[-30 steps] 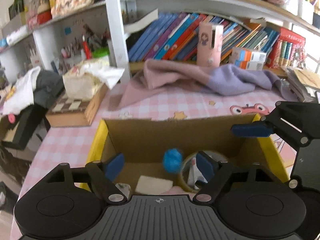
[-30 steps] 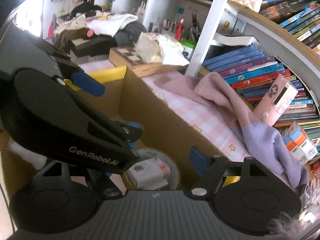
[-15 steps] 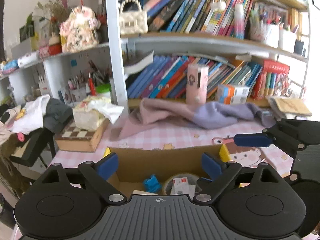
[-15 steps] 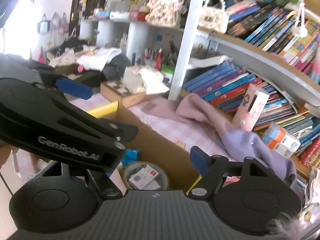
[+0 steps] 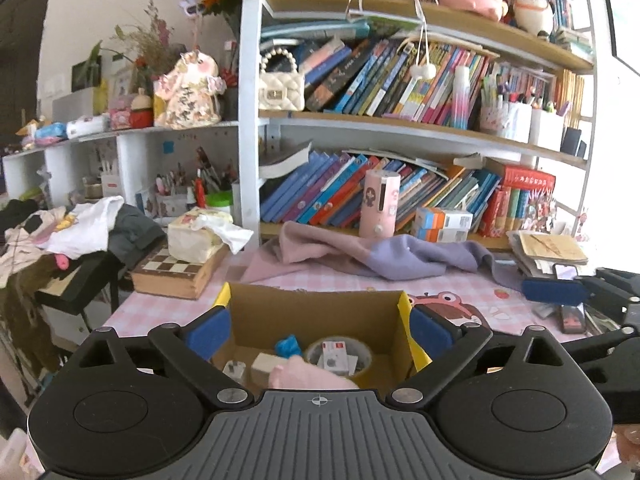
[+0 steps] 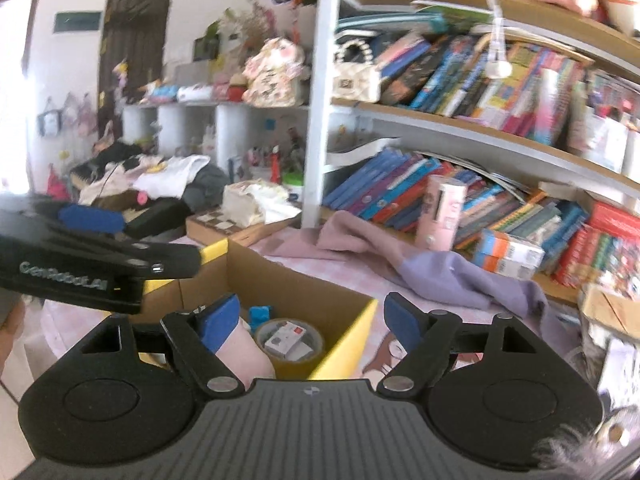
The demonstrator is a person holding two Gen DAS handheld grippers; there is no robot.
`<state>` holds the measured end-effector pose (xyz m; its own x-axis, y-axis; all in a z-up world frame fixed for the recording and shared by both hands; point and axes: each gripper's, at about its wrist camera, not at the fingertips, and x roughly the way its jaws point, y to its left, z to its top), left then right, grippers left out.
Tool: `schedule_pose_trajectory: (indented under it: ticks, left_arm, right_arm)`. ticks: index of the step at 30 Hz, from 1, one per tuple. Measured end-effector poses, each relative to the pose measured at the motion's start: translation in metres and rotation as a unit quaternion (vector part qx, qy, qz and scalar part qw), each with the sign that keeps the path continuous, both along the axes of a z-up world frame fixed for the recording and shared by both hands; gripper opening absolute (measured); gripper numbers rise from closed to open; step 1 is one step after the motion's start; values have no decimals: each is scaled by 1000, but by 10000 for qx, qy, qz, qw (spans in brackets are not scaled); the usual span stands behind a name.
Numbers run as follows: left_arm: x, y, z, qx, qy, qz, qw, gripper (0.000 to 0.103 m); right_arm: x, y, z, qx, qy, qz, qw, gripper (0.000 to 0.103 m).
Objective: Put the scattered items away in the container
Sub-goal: 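Open both grippers and lift them out of the yellow box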
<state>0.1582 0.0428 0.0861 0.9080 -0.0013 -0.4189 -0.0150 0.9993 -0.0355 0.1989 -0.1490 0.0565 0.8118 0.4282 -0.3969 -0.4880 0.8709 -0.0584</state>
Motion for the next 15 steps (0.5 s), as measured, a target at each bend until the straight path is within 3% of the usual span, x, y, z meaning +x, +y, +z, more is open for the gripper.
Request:
schedule_pose_trajectory:
  ticks: [6, 15]
  left_arm:
    - [-36, -2, -6, -104, -87, 54, 9999, 101]
    - [-72, -19, -30, -81, 168, -51, 9998, 101]
  right_arm:
    - [-42, -21, -4, 125, 18, -468, 9988, 80]
    - [-95, -47, -26, 18, 298, -1116, 9933, 83]
